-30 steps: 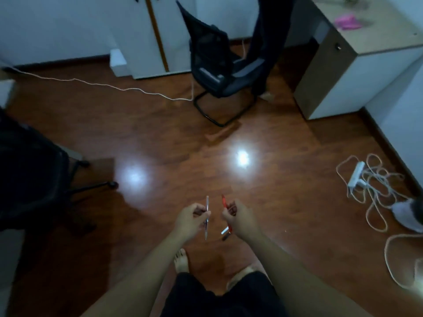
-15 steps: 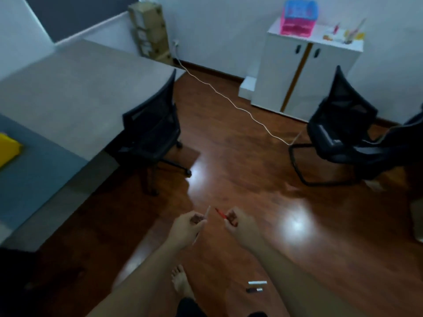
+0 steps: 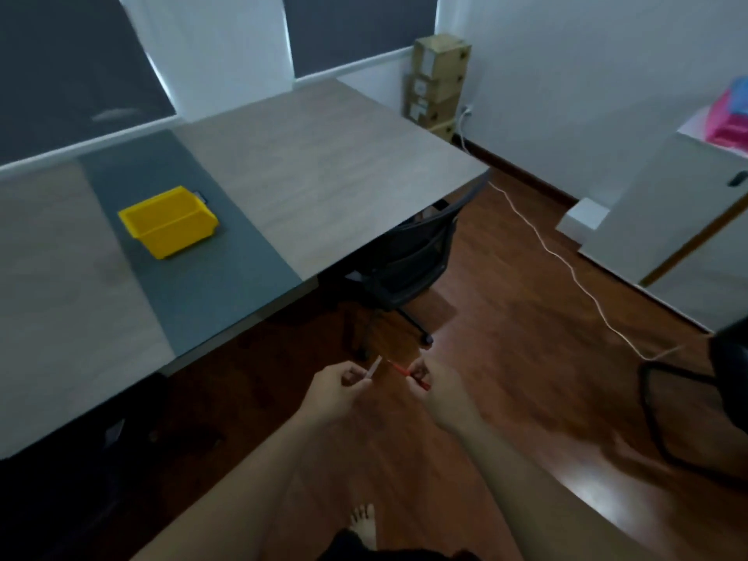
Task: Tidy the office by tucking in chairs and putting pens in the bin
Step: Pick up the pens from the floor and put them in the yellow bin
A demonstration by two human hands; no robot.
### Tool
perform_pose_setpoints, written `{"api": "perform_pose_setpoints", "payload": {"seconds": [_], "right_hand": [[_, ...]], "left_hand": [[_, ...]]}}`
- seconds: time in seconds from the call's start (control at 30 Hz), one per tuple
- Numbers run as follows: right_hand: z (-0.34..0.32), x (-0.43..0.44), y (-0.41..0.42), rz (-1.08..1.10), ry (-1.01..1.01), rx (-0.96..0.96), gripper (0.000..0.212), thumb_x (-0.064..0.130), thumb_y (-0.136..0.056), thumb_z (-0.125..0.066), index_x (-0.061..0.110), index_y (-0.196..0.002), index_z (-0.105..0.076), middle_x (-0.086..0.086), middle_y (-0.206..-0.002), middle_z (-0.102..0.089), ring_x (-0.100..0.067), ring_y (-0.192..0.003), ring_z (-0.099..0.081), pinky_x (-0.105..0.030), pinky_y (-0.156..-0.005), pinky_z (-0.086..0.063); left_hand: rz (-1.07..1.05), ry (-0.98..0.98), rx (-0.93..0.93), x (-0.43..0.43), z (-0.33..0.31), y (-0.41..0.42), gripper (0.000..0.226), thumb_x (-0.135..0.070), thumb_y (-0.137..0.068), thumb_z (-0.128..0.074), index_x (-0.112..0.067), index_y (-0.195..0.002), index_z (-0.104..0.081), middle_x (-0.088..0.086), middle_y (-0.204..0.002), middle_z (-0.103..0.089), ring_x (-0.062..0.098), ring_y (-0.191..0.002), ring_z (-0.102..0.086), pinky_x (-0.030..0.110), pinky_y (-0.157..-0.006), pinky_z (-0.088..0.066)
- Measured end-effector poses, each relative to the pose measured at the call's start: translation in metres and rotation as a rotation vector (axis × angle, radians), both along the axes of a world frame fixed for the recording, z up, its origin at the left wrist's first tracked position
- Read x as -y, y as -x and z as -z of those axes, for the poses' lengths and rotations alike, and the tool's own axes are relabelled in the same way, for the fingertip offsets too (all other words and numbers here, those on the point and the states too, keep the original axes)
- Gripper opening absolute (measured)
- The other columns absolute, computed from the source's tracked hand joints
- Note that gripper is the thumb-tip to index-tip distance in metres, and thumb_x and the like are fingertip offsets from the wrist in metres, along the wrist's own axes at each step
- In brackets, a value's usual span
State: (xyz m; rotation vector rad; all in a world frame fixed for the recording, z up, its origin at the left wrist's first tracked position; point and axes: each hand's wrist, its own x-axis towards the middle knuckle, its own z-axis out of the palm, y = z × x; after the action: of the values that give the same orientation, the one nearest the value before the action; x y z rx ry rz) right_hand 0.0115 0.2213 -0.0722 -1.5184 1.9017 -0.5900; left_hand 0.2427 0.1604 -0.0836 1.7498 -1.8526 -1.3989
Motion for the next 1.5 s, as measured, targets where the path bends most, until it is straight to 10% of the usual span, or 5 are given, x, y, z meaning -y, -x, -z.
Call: {"api": "perform_pose_setpoints", "payload": {"seconds": [0.57, 1.23, 1.5], "right_hand": [[0.016, 0.217, -0.105, -0.285, -0.059, 0.000, 0.011, 0.029, -0.100, -0.072, 0.035, -0.099, -0.063, 0.007, -0.099, -0.069, -0.010, -0.091, -0.067, -0.024, -0.074, -0.053], [-0.006, 0.516, -0.198, -0.462, -0.061, 0.111, 0.017, 0.025, -0.107, -0.059, 0.017, -0.114, -0.072, 0.001, -0.095, -0.071, 0.001, -0.077, -0.060, -0.011, -0.058, -0.041], [-0.017, 0.595, -0.264, -0.511, -0.064, 0.154, 0.021, 0.017, -0.103, -0.058, 0.021, -0.115, -0.075, -0.003, -0.097, -0.074, -0.015, -0.076, -0.066, -0.016, -0.055, -0.045]], "left_hand": [[-0.434, 0.005, 0.017, 0.102, 0.005, -0.135, 0.012, -0.042, -0.098, -0.077, -0.032, -0.104, -0.081, -0.013, -0.085, -0.077, -0.001, -0.072, -0.068, 0.008, -0.055, -0.043], [-0.915, 0.070, -0.139, 0.317, -0.034, -0.218, 0.026, -0.031, -0.110, -0.062, -0.014, -0.125, -0.075, 0.004, -0.097, -0.072, 0.020, -0.069, -0.064, 0.050, -0.080, -0.065], [-0.974, 0.063, -0.190, 0.387, -0.034, -0.274, 0.024, -0.012, -0.113, -0.049, -0.015, -0.128, -0.068, 0.012, -0.108, -0.062, 0.025, -0.077, -0.056, 0.046, -0.085, -0.060]]}}
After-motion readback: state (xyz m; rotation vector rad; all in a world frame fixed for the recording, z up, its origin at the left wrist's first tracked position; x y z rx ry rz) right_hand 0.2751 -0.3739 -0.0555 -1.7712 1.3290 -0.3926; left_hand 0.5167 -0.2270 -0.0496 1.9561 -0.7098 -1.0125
